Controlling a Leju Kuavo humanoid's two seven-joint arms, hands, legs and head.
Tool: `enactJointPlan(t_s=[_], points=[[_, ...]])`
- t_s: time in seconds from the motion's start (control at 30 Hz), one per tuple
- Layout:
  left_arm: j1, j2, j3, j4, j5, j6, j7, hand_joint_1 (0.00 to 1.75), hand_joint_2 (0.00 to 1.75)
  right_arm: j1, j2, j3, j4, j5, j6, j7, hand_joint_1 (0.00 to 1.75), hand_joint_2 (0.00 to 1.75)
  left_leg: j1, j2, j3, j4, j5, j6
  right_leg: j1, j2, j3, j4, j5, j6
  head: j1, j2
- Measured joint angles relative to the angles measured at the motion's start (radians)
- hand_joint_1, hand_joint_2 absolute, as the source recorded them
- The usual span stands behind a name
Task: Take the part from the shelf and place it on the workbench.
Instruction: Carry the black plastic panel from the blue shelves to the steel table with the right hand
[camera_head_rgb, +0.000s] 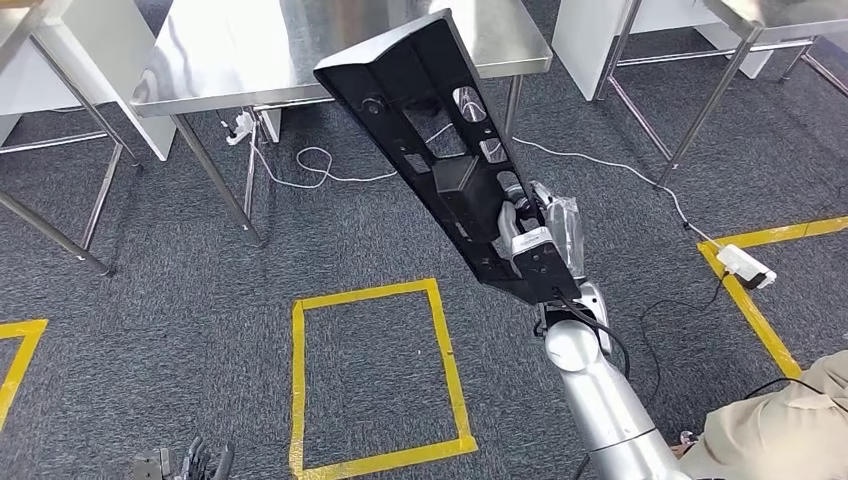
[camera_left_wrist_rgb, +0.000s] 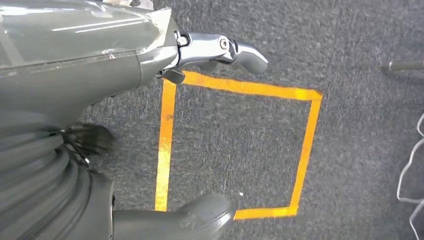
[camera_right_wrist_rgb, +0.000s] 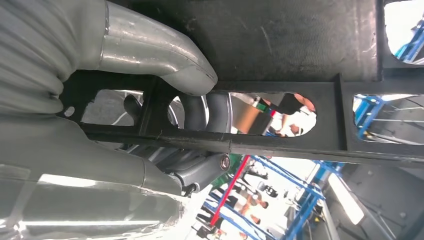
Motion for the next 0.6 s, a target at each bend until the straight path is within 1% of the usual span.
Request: enactJointPlan(t_s=[0.03, 0.07, 0.1, 0.13, 0.17, 0.2, 0.23, 0.3, 0.33, 0.37, 0.4, 0.43, 0.47, 0.5, 0.53, 0.57, 0.6], points=[[0.001, 0.0, 0.0, 0.0, 0.0, 0.0, 0.0, 0.0, 1.75, 0.005, -0.001, 0.0, -0.002, 0.0, -0.002, 0.0, 1.75, 1.75, -0.002, 0.0, 0.003, -0.032, 0.031, 0.008, 0.004, -0.001, 0.007, 0.0, -0.005, -0.001, 0.0, 0.0], [0.0, 0.0, 0.0, 0.0, -0.001, 0.0, 0.0, 0.0, 1.75, 0.008, -0.001, 0.0, -0.005, 0.0, -0.003, 0.0, 1.75, 1.75, -0.006, 0.001, 0.023, -0.093, 0.075, 0.019, 0.006, -0.002, 0.015, -0.001, -0.011, -0.002, 0.0, 0.0], [0.0, 0.0, 0.0, 0.0, -0.001, 0.0, 0.0, 0.0, 1.75, 0.01, -0.001, 0.0, -0.008, 0.001, -0.005, 0.0, 1.75, 1.75, -0.013, 0.005, 0.049, -0.159, 0.112, 0.033, 0.008, -0.002, 0.023, -0.001, -0.017, -0.001, 0.001, 0.0], [-0.001, 0.0, 0.0, 0.0, -0.001, 0.0, 0.0, 0.0, 1.75, 0.01, -0.002, 0.0, -0.01, 0.001, -0.006, 0.0, 1.75, 1.75, -0.02, 0.009, 0.072, -0.213, 0.131, 0.044, 0.011, -0.003, 0.029, -0.003, -0.022, 0.0, 0.001, 0.0], [-0.003, 0.001, 0.0, 0.0, -0.001, 0.0, 0.0, 0.0, 1.75, 0.011, -0.002, -0.001, -0.012, 0.001, -0.007, 0.0, 1.75, 1.75, -0.027, 0.013, 0.087, -0.246, 0.138, 0.053, 0.012, -0.004, 0.031, -0.004, -0.026, 0.004, 0.001, 0.0], [-0.004, 0.001, 0.0, -0.001, -0.002, -0.001, 0.0, 0.0, 1.75, 0.012, -0.003, -0.001, -0.013, 0.001, -0.008, 0.0, 1.75, 1.75, -0.031, 0.015, 0.094, -0.259, 0.133, 0.058, 0.013, -0.005, 0.033, -0.007, -0.03, 0.009, 0.001, 0.0], [-0.004, 0.001, 0.0, -0.001, -0.002, -0.001, 0.001, 0.0, 1.75, 0.013, -0.003, -0.001, -0.014, 0.001, -0.008, 0.0, 1.75, 1.75, -0.034, 0.013, 0.098, -0.264, 0.128, 0.059, 0.015, -0.007, 0.036, -0.01, -0.033, 0.014, 0.0, 0.0], [-0.004, -0.001, 0.0, -0.002, -0.002, 0.0, 0.001, 0.0, 1.75, 0.015, -0.004, -0.002, -0.019, 0.001, -0.009, 0.0, 1.75, 1.75, -0.029, 0.009, 0.116, -0.281, 0.136, 0.063, 0.018, -0.01, 0.037, -0.004, -0.043, 0.023, 0.001, 0.0], [-0.004, -0.002, 0.0, -0.002, -0.002, 0.0, 0.001, 0.0, 1.75, 0.014, -0.006, -0.003, -0.022, 0.001, -0.009, 0.0, 1.75, 1.75, -0.026, 0.007, 0.127, -0.291, 0.137, 0.065, 0.019, -0.01, 0.027, 0.019, -0.052, 0.024, 0.002, 0.0], [-0.005, -0.003, 0.0, -0.002, -0.002, 0.0, 0.002, 0.0, 1.75, 0.015, -0.008, -0.004, -0.024, 0.002, -0.009, 0.0, 1.75, 1.75, -0.023, 0.006, 0.137, -0.298, 0.137, 0.068, 0.019, -0.01, 0.003, 0.063, -0.067, 0.023, 0.002, 0.0], [-0.006, -0.004, 0.0, -0.002, -0.003, -0.001, 0.002, 0.0, 1.75, 0.017, -0.01, -0.004, -0.024, 0.002, -0.01, 0.0, 1.75, 1.75, -0.025, 0.003, 0.142, -0.3, 0.133, 0.071, 0.018, -0.009, -0.033, 0.124, -0.085, 0.022, 0.002, 0.0], [-0.006, -0.005, 0.0, -0.002, -0.006, 0.0, 0.004, 0.0, 1.75, 0.022, -0.013, -0.005, -0.025, 0.002, -0.01, 0.0, 1.75, 1.75, -0.025, -0.001, 0.146, -0.299, 0.128, 0.074, 0.017, -0.008, -0.076, 0.189, -0.102, 0.022, 0.002, 0.0], [-0.006, -0.006, 0.0, -0.002, -0.008, 0.0, 0.005, 0.0, 1.75, 0.03, -0.016, -0.006, -0.027, 0.002, -0.011, 0.0, 1.75, 1.75, -0.025, -0.006, 0.149, -0.298, 0.123, 0.074, 0.016, -0.008, -0.112, 0.236, -0.108, 0.025, 0.003, 0.0], [-0.005, -0.006, 0.0, -0.002, -0.011, 0.0, 0.006, 0.0, 1.75, 0.04, -0.019, -0.008, -0.029, 0.002, -0.011, 0.0, 1.75, 1.75, -0.025, -0.011, 0.154, -0.297, 0.118, 0.074, 0.014, -0.008, -0.133, 0.249, -0.099, 0.032, 0.003, 0.0], [-0.004, -0.007, 0.0, -0.002, -0.014, 0.0, 0.008, 0.0, 1.75, 0.049, -0.023, -0.01, -0.034, 0.002, -0.011, 0.001, 1.75, 1.75, -0.025, -0.016, 0.159, -0.296, 0.112, 0.072, 0.012, -0.008, -0.134, 0.225, -0.075, 0.042, 0.003, 0.0], [-0.004, -0.008, 0.0, -0.002, -0.016, 0.0, 0.009, 0.0, 1.75, 0.057, -0.027, -0.013, -0.04, 0.003, -0.012, 0.001, 1.75, 1.75, -0.024, -0.021, 0.166, -0.293, 0.105, 0.069, 0.009, -0.008, -0.117, 0.166, -0.037, 0.053, 0.003, 0.0], [-0.003, -0.008, 0.0, -0.002, -0.019, 0.0, 0.01, 0.0, 1.75, 0.064, -0.03, -0.015, -0.047, 0.003, -0.013, 0.001, 1.75, 1.75, -0.024, -0.025, 0.171, -0.289, 0.096, 0.064, 0.006, -0.008, -0.094, 0.098, -0.001, 0.06, 0.004, 0.0]])
